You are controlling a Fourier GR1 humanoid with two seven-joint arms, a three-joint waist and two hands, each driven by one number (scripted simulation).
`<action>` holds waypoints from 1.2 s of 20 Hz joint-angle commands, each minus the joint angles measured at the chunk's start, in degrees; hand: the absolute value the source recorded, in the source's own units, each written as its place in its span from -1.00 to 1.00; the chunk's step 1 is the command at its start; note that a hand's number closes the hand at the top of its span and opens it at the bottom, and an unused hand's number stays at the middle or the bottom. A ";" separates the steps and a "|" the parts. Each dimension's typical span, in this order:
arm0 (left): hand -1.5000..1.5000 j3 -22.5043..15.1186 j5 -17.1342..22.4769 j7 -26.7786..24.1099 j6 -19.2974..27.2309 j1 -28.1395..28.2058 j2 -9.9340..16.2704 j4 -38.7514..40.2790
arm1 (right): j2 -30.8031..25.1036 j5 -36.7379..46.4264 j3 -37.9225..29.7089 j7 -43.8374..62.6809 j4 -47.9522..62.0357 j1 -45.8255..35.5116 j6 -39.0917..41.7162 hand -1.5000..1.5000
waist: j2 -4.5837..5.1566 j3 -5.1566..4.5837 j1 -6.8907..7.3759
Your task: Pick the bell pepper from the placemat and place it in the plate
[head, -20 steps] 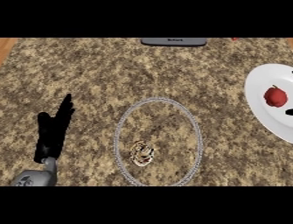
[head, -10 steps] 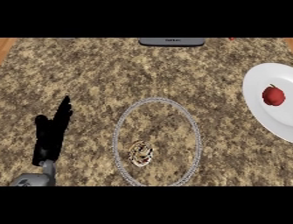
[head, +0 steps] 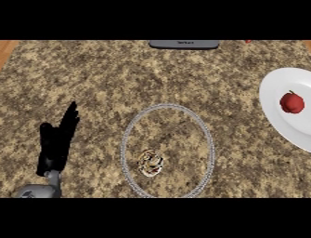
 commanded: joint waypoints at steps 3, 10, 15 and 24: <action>0.00 0.38 -0.43 1.77 -0.81 0.69 0.60 -2.16 | 0.69 -1.39 1.48 -4.02 -0.49 2.75 1.27 -1.00 | -0.18 -0.04 -0.30; 0.00 1.86 -0.04 0.86 -2.10 -0.63 1.19 -0.24 | -0.49 -1.06 3.02 1.63 0.58 -0.73 -3.04 -1.00 | -0.05 -0.03 0.03; 0.00 0.62 -0.55 0.16 -1.59 0.12 -0.82 -0.10 | 1.40 -1.41 2.78 -2.86 1.80 2.56 -8.14 -1.00 | 0.28 0.07 0.49; 0.00 1.12 -1.56 1.74 -1.68 0.76 -0.09 -2.08 | -1.02 -1.74 3.97 -2.88 1.99 5.20 -8.62 -1.00 | 0.01 0.01 -0.05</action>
